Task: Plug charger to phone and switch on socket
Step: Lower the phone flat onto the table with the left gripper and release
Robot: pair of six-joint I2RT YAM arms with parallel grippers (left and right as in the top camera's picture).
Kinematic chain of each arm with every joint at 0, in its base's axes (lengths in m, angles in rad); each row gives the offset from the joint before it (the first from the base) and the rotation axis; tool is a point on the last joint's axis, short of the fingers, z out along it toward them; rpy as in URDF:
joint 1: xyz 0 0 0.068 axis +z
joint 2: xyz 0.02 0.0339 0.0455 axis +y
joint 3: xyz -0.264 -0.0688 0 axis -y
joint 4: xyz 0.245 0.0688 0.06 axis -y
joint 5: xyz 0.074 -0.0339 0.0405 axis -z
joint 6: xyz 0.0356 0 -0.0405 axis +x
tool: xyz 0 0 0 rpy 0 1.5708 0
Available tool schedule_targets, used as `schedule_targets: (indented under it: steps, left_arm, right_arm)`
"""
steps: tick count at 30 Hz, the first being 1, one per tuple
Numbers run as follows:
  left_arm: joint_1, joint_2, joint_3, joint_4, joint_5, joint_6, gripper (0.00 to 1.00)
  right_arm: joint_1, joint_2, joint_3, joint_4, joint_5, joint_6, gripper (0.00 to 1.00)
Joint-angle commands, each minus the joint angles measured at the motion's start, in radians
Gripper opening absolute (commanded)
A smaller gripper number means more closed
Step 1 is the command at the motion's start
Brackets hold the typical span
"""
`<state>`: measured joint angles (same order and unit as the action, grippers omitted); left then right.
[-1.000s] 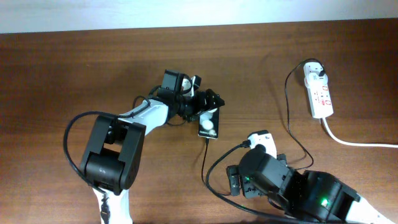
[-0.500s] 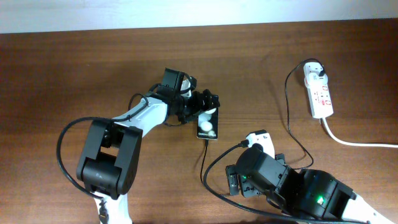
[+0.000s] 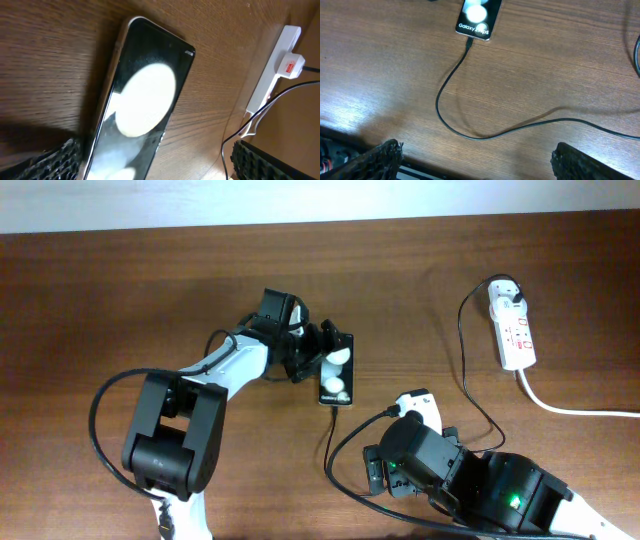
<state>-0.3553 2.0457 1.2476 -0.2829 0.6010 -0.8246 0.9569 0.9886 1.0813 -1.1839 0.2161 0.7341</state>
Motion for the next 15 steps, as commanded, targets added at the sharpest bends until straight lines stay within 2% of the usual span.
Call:
schedule_targets:
  steps: [1,3,5,7,8,9,11,12,13,15]
  left_arm:
    - [0.045,0.086,-0.069,-0.089,-0.214,0.162,0.99]
    - [0.098,0.086,-0.065,-0.2,-0.304,0.299,0.99]
    - [0.162,0.086,-0.037,-0.325,-0.341,0.343,0.99]
    - [0.248,0.083,0.043,-0.505,-0.34,0.447,0.99]
    - [0.279,0.08,0.079,-0.574,-0.34,0.491,0.99]
    - [0.32,0.068,0.136,-0.678,-0.34,0.547,0.99]
    - [0.375,0.019,0.209,-0.809,-0.34,0.595,0.99]
    - [0.398,-0.027,0.224,-0.851,-0.34,0.595,0.99]
    - [0.413,-0.073,0.225,-0.871,-0.34,0.6,0.99]
    - [0.437,-0.245,0.225,-0.935,-0.355,0.644,0.99]
  right_arm:
    - [-0.003,0.001,0.014,-0.011,-0.026,0.003,0.99]
    - [-0.003,0.003,0.014,-0.014,-0.099,0.003,0.99]
    - [-0.003,0.015,0.014,-0.018,-0.117,0.003,0.96]
    - [-0.003,0.038,0.014,-0.013,-0.113,0.003,0.79]
    - [-0.003,0.053,0.014,-0.009,-0.101,0.003,0.58]
    - [-0.003,0.073,0.014,-0.004,-0.099,0.004,0.44]
    - [-0.004,0.127,0.014,0.008,-0.1,0.004,0.18]
    - [-0.004,0.153,0.014,0.012,-0.1,0.004,0.09]
    - [-0.004,0.179,0.014,0.014,-0.099,0.013,0.04]
    - [-0.026,0.25,0.014,0.013,-0.087,0.127,0.04]
